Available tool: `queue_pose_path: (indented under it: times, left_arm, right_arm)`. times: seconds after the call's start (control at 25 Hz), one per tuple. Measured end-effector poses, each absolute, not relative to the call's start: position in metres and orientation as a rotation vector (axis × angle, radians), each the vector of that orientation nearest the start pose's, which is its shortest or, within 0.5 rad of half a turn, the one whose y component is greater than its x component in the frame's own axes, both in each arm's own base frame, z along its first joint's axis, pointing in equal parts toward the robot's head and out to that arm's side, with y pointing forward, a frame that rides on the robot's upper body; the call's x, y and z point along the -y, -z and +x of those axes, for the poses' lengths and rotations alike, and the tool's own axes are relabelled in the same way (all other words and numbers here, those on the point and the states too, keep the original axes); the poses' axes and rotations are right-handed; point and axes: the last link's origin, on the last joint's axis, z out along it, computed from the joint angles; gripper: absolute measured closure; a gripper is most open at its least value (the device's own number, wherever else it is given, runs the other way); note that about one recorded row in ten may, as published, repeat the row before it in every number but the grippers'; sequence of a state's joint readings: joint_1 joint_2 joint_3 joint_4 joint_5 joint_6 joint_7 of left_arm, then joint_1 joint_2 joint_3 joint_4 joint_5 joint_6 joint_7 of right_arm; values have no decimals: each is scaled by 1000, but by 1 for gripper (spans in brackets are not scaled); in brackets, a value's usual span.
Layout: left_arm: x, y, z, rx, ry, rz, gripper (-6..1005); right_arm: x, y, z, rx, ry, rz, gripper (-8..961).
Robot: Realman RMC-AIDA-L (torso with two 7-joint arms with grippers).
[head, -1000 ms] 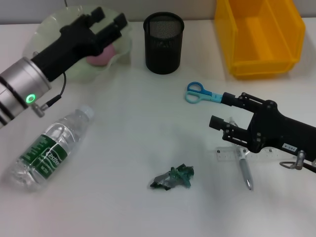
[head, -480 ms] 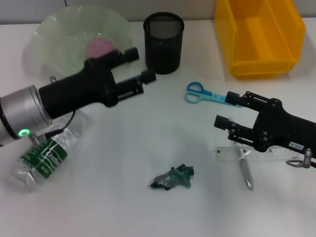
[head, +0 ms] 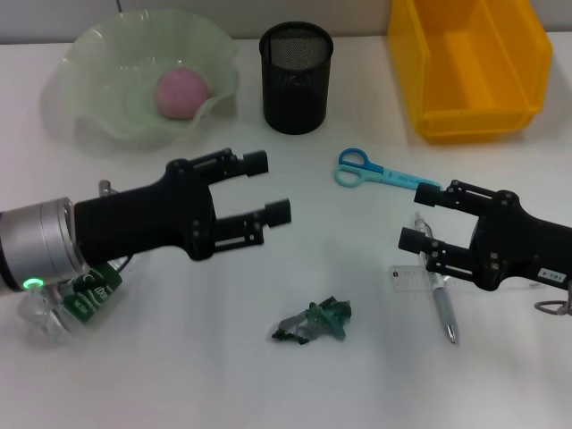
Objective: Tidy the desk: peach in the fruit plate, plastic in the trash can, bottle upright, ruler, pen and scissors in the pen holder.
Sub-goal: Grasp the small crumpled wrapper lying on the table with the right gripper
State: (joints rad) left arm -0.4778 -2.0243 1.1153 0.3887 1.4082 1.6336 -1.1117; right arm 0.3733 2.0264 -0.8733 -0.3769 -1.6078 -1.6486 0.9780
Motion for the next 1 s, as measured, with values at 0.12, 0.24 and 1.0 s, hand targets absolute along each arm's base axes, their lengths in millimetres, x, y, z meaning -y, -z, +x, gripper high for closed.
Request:
queue_pose_path:
  times: [0.12,0.24,1.0]
  left_arm:
    - [-295,25,-244,481,1147,-2709,245]
    - [-292,27,-245,463,1129,-2733,245]
    - [-285,33,-258,440,978,-2833,246]
  right_arm:
    - [-269,14,291,-471,-1015,-2598,267]
    - [-269,14,291,-473,-1015,-2599,267]
    - [-272,-3,279,-503,-1040,-2708,267]
